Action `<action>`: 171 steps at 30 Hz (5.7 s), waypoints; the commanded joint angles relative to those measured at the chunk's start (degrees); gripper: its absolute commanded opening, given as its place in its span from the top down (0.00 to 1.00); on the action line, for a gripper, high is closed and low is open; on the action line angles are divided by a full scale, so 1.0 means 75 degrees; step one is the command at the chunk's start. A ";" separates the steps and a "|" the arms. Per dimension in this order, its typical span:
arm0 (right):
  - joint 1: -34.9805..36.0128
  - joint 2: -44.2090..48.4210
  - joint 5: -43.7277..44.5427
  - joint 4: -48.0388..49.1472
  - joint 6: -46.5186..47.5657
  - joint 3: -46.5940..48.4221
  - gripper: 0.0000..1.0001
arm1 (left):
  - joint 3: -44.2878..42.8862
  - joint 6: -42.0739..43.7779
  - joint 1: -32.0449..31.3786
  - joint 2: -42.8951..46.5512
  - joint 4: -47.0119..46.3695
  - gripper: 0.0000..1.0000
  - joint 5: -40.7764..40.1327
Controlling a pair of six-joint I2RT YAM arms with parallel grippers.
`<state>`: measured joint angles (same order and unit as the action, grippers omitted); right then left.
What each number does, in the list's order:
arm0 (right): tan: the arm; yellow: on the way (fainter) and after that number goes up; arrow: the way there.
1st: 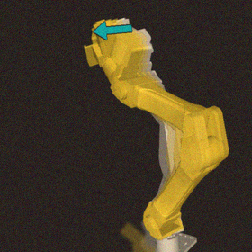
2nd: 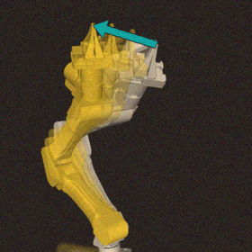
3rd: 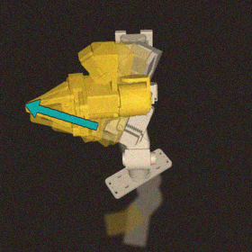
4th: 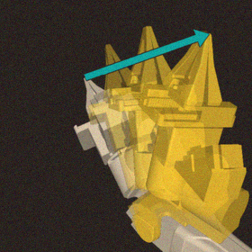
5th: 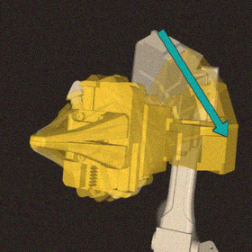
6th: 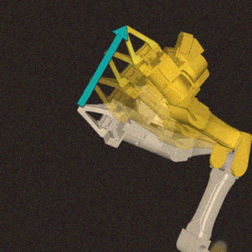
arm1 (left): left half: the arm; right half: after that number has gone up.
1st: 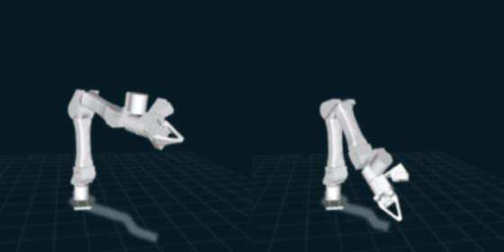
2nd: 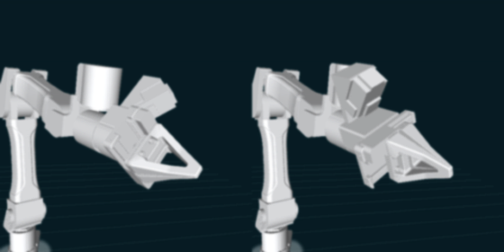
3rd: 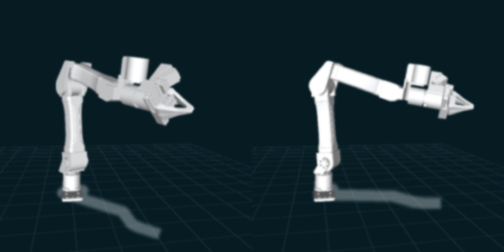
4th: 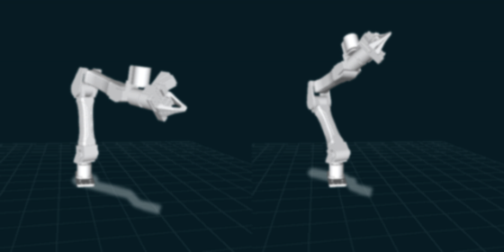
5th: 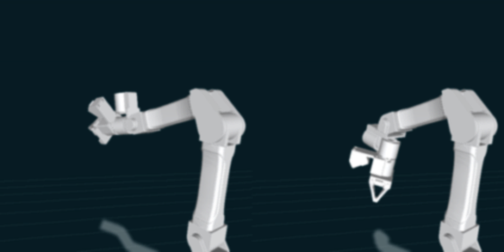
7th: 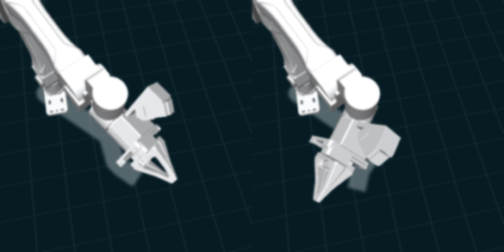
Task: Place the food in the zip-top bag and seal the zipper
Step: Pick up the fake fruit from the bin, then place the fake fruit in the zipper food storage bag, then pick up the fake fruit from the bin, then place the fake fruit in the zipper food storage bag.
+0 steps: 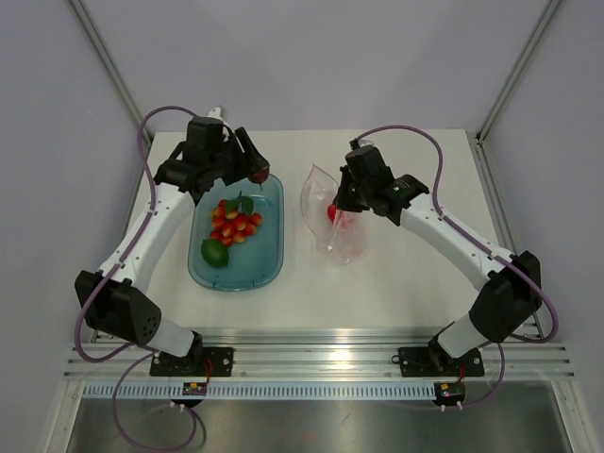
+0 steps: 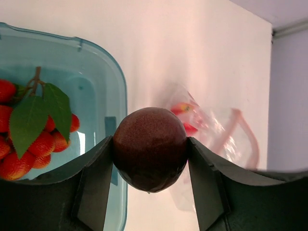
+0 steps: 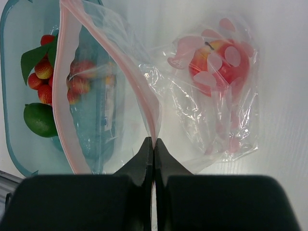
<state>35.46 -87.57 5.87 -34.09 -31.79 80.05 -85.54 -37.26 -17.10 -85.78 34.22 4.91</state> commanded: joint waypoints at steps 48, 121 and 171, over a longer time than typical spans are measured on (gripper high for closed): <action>0.0381 -0.0043 -0.0033 0.0432 -0.0343 0.0354 1.00 | 0.0246 0.0608 -0.1576 0.1929 0.1460 0.18 0.0436; 0.0381 0.0133 0.0014 0.0326 -0.0425 0.0026 1.00 | 0.2091 0.0479 -0.0893 0.3000 0.0779 0.66 -0.1603; 0.0510 0.0051 -0.0255 0.0654 -0.0777 0.0084 1.00 | 0.0190 0.0327 -0.2278 0.0703 0.0113 0.15 0.1432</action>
<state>38.63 -88.20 4.80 -31.33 -37.19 80.18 -82.13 -36.36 -33.95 -81.49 34.59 15.84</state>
